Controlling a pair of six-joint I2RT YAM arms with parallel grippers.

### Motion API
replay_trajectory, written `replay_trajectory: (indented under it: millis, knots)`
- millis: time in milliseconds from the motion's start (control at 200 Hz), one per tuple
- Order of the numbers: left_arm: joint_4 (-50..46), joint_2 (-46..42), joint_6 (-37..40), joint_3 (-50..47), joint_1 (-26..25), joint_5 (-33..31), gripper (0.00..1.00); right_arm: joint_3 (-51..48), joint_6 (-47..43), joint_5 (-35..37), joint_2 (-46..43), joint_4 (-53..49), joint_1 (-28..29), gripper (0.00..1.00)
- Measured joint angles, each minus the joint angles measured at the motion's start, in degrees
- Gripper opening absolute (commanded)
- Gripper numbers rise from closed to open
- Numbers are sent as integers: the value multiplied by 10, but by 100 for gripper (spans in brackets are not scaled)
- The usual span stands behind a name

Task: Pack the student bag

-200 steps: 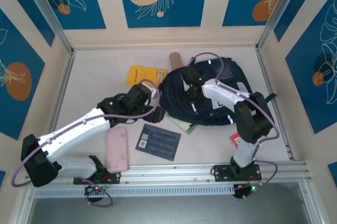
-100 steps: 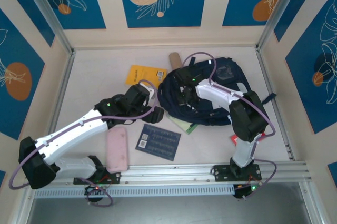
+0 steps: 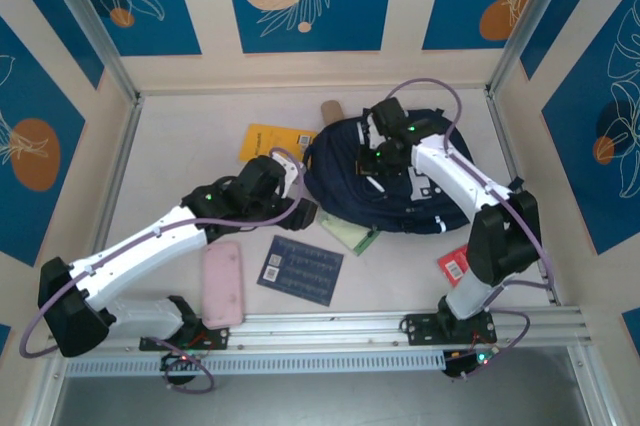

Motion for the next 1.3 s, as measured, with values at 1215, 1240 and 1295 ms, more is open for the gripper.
replay_trajectory:
  millis: [1215,1240,1295]
  knots:
    - [286,301,61,21,-137,-98,59,43,204,-198,-7,13,-111,0]
    - [285,306,59,25,-138,-100,59,42,205,-199,-7,15,-111,0]
    - [284,317,58,33,-138,-104,59,38,208,-202,-7,19,-111,0]
